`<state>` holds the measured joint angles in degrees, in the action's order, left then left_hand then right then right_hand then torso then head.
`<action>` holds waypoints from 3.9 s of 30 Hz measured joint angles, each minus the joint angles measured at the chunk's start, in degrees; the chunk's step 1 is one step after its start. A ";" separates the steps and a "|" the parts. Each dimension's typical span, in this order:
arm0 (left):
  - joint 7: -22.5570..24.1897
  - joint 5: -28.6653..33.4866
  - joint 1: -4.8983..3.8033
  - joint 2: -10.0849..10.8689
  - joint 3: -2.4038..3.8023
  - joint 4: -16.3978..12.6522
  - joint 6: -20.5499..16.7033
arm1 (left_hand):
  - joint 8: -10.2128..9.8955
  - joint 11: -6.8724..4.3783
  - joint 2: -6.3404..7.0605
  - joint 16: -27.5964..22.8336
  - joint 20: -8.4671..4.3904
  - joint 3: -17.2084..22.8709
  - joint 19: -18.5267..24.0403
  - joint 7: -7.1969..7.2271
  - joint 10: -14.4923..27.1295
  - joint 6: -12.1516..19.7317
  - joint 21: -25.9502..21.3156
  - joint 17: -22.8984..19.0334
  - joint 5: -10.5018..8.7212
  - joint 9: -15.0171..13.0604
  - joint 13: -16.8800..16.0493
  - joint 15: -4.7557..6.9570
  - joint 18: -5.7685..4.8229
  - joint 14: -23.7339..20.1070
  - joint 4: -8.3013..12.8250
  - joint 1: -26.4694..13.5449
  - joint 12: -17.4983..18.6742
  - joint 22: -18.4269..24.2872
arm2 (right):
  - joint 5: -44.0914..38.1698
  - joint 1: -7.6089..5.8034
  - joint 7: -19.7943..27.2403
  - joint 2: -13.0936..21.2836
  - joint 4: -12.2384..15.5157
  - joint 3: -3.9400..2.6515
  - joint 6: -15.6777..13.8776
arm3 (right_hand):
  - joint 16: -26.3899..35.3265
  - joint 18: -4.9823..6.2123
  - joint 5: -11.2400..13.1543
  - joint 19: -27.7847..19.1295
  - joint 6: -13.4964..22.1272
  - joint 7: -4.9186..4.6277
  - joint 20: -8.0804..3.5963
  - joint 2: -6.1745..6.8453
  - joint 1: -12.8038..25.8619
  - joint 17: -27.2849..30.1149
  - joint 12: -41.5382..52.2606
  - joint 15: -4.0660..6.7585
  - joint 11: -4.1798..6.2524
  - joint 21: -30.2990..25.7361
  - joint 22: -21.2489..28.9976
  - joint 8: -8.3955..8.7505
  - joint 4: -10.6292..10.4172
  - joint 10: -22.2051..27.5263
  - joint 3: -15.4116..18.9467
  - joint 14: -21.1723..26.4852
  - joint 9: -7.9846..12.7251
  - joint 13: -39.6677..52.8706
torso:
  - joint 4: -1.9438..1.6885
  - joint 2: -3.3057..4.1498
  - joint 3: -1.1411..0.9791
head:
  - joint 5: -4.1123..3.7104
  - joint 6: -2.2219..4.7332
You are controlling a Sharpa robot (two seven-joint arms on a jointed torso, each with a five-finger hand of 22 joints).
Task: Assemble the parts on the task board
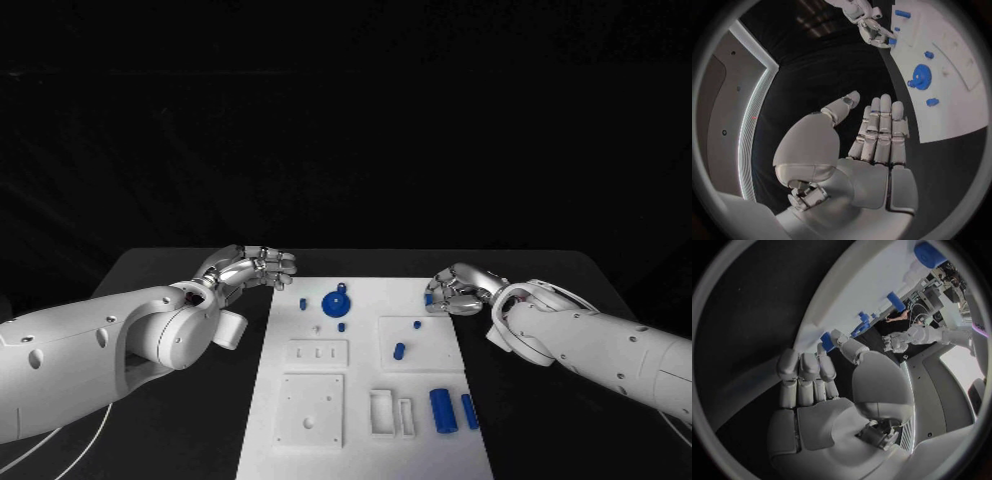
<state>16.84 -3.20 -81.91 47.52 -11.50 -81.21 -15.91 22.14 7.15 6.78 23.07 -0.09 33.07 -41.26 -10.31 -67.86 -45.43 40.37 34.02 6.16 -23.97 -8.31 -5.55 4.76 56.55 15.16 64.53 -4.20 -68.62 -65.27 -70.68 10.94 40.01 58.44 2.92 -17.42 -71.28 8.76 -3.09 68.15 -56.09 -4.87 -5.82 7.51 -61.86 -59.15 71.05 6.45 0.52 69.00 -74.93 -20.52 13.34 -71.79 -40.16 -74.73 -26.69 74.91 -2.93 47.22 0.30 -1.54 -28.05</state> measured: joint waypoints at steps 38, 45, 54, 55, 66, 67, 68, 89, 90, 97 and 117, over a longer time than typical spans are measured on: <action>-19.75 -12.51 -2.10 -7.56 -0.11 0.87 3.07 | -0.35 -8.15 6.84 22.45 -7.08 -3.89 -10.98 5.03 -13.52 -9.30 13.32 14.29 -3.11 -1.19 -15.58 9.75 1.43 11.53 -11.67 -11.28 -19.26 -2.63 | -15.35 -4.85 -15.76 -7.38 15.68 -0.10 -2.47 | 0.00 0.01 0.22 0.22 -0.22 0.09 -0.44 -0.95 -0.38 -0.51 1.55 0.40 0.41 0.56 0.00 -0.05 1.73 -1.22 -2.90 -0.42 0.01 0.00 | 0.35 -3.33 -0.29 | 1.58 0.29; -22.82 -14.66 -2.10 -8.78 -0.28 1.50 3.17 | -0.84 -7.52 7.26 20.95 -6.49 -2.81 -9.11 4.50 -9.36 -9.83 12.07 12.87 -3.11 -1.25 -16.31 8.50 1.41 8.83 -14.54 -12.53 -19.09 -1.91 | -17.16 -4.43 -18.27 -8.71 16.53 -0.07 -2.96 | 0.00 0.01 0.23 0.43 -0.22 0.10 -0.65 -0.95 -0.38 -0.50 1.54 0.40 0.61 0.56 0.00 -0.05 1.91 -1.43 -3.34 -0.42 0.01 0.00 | 0.19 -3.88 -0.32 | 1.96 0.01; -25.82 -16.76 -2.10 -9.03 -0.51 1.73 2.80 | -1.55 -6.65 7.47 18.90 -6.17 -2.20 -7.77 3.89 -7.44 -9.21 10.87 10.95 -3.11 -1.15 -16.03 7.70 1.03 7.42 -16.20 -12.75 -17.93 -1.11 | -18.64 -4.22 -20.30 -8.87 18.10 -0.06 -3.50 | 0.00 0.00 0.27 0.42 -0.23 0.10 -0.64 -0.94 -0.38 -0.49 1.54 0.40 0.61 0.56 0.00 -0.05 1.97 -1.42 -3.92 -0.42 0.01 0.00 | 0.10 -4.10 -0.36 | 2.86 0.25; -26.04 -16.94 -2.10 -9.06 -0.52 1.74 2.77 | -1.55 -6.65 7.47 18.90 -6.16 -2.17 -7.77 3.89 -7.44 -9.21 10.87 10.89 -3.11 -1.15 -16.03 7.70 1.02 7.42 -16.25 -12.75 -17.93 -1.06 | -18.71 -4.20 -20.41 -8.86 18.23 -0.06 -3.54 | 0.00 0.01 0.27 0.42 -0.23 0.10 -0.64 -0.94 -0.38 -0.49 1.54 0.40 0.61 0.56 0.00 -0.05 1.90 -1.43 -3.99 -0.42 0.01 0.00 | 0.10 -4.10 -0.36 | 2.87 0.19; -28.21 -18.49 -2.05 -9.72 -1.04 2.37 2.66 | -1.55 -6.63 7.47 18.64 -6.16 -2.09 -7.77 4.08 -7.45 -9.81 10.87 10.59 -3.11 -1.26 -16.03 7.49 0.97 7.63 -17.10 -12.75 -17.70 -0.96 | -19.18 -4.01 -21.05 -8.85 19.21 -0.05 -4.05 | 0.00 0.00 0.27 0.45 -0.23 0.11 -0.65 -0.85 -0.46 -0.48 1.76 0.39 0.61 0.56 0.00 -0.05 2.05 -1.42 -4.47 -0.42 0.01 0.00 | 0.19 -4.00 -0.33 | 2.95 -0.36; -28.38 -18.60 -2.05 -9.78 -1.05 2.41 2.66 | -1.55 -6.63 7.47 18.64 -6.16 -2.07 -7.77 4.19 -7.45 -9.93 10.87 10.55 -3.11 -1.26 -16.03 7.49 0.96 7.63 -17.33 -12.74 -17.70 -0.96 | -19.21 -4.01 -21.08 -8.90 19.24 -0.05 -4.07 | -0.01 0.00 0.27 0.55 -0.23 0.10 -0.75 -0.85 -0.46 -0.49 1.76 0.39 0.61 0.56 0.00 -0.05 2.05 -1.42 -4.47 -0.42 0.01 0.00 | 0.19 -4.00 -0.32 | 2.93 -0.37; -28.50 -18.68 -2.04 -9.80 -1.05 2.45 2.65 | -1.55 -6.63 7.47 18.64 -6.16 -2.04 -7.77 4.19 -7.45 -9.93 10.87 10.51 -3.11 -1.26 -16.03 7.49 0.95 7.63 -17.45 -12.75 -17.70 -0.93 | -19.23 -4.00 -21.10 -8.95 19.26 -0.05 -4.07 | 0.00 0.01 0.27 0.64 -0.23 0.11 -0.84 -0.85 -0.46 -0.48 1.76 0.39 0.61 0.56 0.00 -0.05 2.05 -1.42 -4.47 -0.42 0.01 0.00 | 0.19 -3.99 -0.33 | 2.92 -0.40; -29.45 -19.30 -2.00 -10.34 -1.13 2.57 2.40 | -1.32 -6.78 4.24 18.64 -6.16 -2.82 -7.77 4.19 -7.61 -10.34 10.87 10.10 -3.11 -1.42 -15.97 7.70 0.53 7.86 -16.65 -9.51 -17.07 -0.85 | -19.31 -3.94 -21.58 -10.20 19.61 0.11 -3.94 | 0.00 0.00 -0.02 0.73 -0.31 0.19 -0.74 -0.53 -0.15 -0.47 1.76 0.39 0.82 0.56 0.00 -0.27 2.06 -1.63 -4.78 -0.42 0.00 0.00 | 0.13 -3.99 -0.22 | 2.88 -0.29; -29.46 -19.31 -2.00 -10.34 -1.13 2.57 2.36 | -1.33 -6.91 3.86 18.64 -6.15 -3.03 -7.77 4.32 -7.73 -10.48 10.87 10.05 -3.11 -1.42 -15.96 7.70 0.53 7.86 -16.33 -9.21 -16.97 -0.85 | -19.30 -3.94 -21.60 -10.24 19.60 0.11 -3.93 | -0.01 0.00 -0.02 0.73 -0.33 0.21 -0.74 -0.53 -0.15 -0.47 1.76 0.39 0.82 0.56 0.00 -0.27 2.06 -1.63 -4.78 -0.42 0.01 0.00 | 0.12 -3.99 -0.22 | 2.89 -0.29; -29.51 -19.35 -2.00 -10.37 -1.14 2.64 2.27 | -1.33 -7.16 0.09 18.64 -6.15 -3.56 -7.78 4.49 -7.99 -11.06 10.87 9.76 -3.11 -1.40 -15.84 7.50 0.45 8.06 -13.04 -6.46 -16.64 -0.80 | -19.23 -3.95 -21.64 -10.49 19.62 0.14 -3.92 | -0.01 0.00 -0.02 0.73 -0.39 0.27 -0.74 -0.15 -0.21 -0.47 1.74 0.58 0.82 0.56 0.00 -0.32 2.05 -1.63 -4.78 -0.62 0.00 0.00 | 0.12 -3.94 -0.25 | 2.96 -0.29; -29.45 -19.28 -1.91 -10.16 -1.12 2.59 2.41 | -0.44 -8.67 -5.26 20.26 -6.36 -2.88 -8.42 4.97 -12.46 -14.98 11.57 10.00 -3.11 -1.70 -16.33 8.75 0.11 10.13 -7.77 -6.36 -16.66 -0.77 | -19.28 -3.89 -21.56 -10.42 19.30 0.25 -3.80 | -0.01 0.00 -0.01 0.82 -0.79 0.66 -0.63 0.32 0.25 -0.46 1.73 0.58 0.82 0.56 0.00 -0.31 2.14 -1.63 -5.01 -0.62 0.00 0.00 | 0.17 -3.91 -0.29 | 2.84 -0.36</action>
<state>-12.60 -22.48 -83.82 37.37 -12.62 -78.62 -13.50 21.70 -1.52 1.52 43.33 -6.45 30.19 -49.69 -5.35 -80.32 -60.41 51.93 44.02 3.05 -25.66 -24.65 3.19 4.87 66.68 7.40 58.16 -20.87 -69.39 -84.56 -74.56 -10.63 29.59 77.74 3.18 -21.22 -71.29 8.76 -3.10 68.97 -56.88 -4.21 -6.44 7.82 -61.61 -59.61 72.77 7.03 1.34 69.56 -74.93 -20.84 15.48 -73.42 -45.17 -75.35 -26.69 74.91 -2.76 43.31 0.02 1.30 -28.41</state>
